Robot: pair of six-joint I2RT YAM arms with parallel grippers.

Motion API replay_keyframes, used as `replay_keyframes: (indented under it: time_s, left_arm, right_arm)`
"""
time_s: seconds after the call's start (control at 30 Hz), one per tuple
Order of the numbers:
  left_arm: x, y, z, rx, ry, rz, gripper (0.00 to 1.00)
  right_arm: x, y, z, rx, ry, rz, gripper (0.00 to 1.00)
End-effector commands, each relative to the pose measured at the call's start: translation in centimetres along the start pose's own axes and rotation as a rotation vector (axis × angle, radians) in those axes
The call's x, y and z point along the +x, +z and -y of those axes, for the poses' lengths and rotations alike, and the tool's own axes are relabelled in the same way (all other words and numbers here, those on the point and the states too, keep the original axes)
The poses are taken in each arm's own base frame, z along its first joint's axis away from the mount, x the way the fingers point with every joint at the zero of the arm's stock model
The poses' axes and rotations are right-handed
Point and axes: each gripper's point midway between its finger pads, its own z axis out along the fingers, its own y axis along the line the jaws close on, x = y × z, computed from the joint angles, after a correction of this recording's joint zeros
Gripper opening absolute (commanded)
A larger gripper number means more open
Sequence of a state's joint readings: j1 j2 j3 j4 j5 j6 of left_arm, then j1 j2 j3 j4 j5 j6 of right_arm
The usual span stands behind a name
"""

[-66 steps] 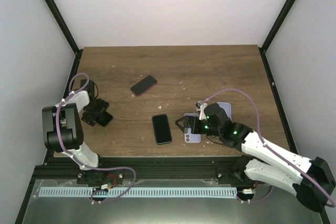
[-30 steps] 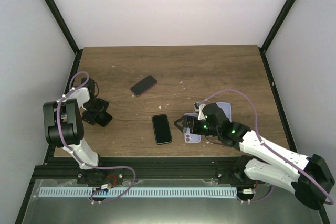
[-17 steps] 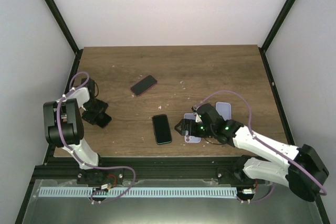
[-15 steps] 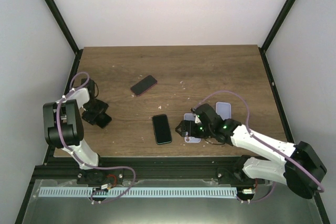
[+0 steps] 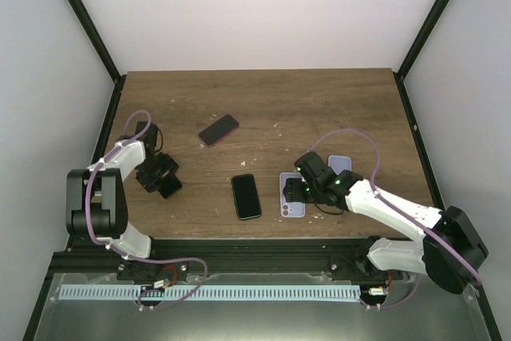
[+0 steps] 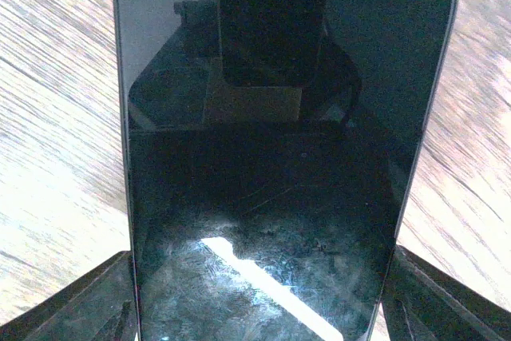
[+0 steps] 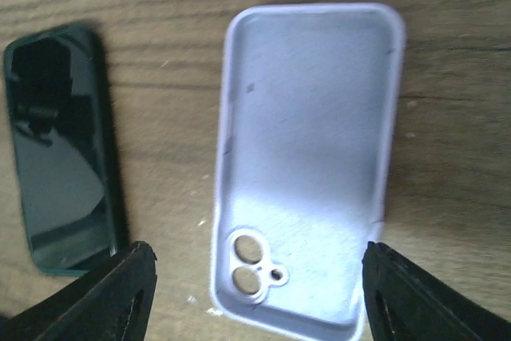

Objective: Put the phone into the phone case

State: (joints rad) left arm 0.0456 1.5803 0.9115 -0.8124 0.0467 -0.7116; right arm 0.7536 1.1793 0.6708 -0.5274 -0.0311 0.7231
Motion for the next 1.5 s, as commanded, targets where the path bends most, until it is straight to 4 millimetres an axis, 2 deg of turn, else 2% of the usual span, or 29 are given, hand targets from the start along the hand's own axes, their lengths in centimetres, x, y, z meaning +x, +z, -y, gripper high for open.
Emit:
replay_keyframes:
  time_s: [0.0, 0.13, 0.33, 0.63, 0.8, 0.97, 1.27, 1.37, 1.47]
  left_arm:
    - [1.3, -1.7, 1.6, 0.084, 0.075, 0.011, 0.65]
    - [2.8, -2.1, 2.5, 0.139, 0.132, -0.006, 0.63]
    - [4.7, -3.2, 4.0, 0.159, 0.236, 0.016, 0.63]
    - [7.5, -5.0, 6.4, 0.249, 0.330, 0.005, 0.62]
    - [8.5, -6.2, 7.5, 0.297, 0.363, -0.004, 0.62]
    - [9.5, -7.4, 8.6, 0.336, 0.401, 0.009, 0.61]
    - [12.9, -8.4, 11.1, 0.375, 0.487, -0.013, 0.60]
    - [14.0, -8.8, 12.0, 0.393, 0.506, -0.020, 0.60]
    - [15.2, -9.1, 12.9, 0.424, 0.512, -0.043, 0.59]
  right_arm:
    - [-1.8, -0.1, 2.6, 0.101, 0.016, 0.043, 0.68]
    - [-2.1, 1.1, 4.1, 0.130, 0.024, 0.030, 0.57]
    - [-1.5, 3.0, 4.3, 0.132, 0.015, -0.031, 0.43]
    - [-0.9, 4.2, 4.3, 0.126, 0.012, -0.075, 0.32]
    - [-0.9, 4.4, 3.4, 0.084, 0.028, -0.088, 0.26]
    - [-0.8, 4.6, 2.3, 0.034, 0.085, -0.112, 0.22]
    - [0.5, 5.1, -1.0, -0.174, 0.255, -0.168, 0.18]
    - [0.5, 4.7, -1.0, -0.174, 0.263, -0.170, 0.21]
    - [-0.7, 3.5, -0.7, -0.138, 0.207, -0.111, 0.26]
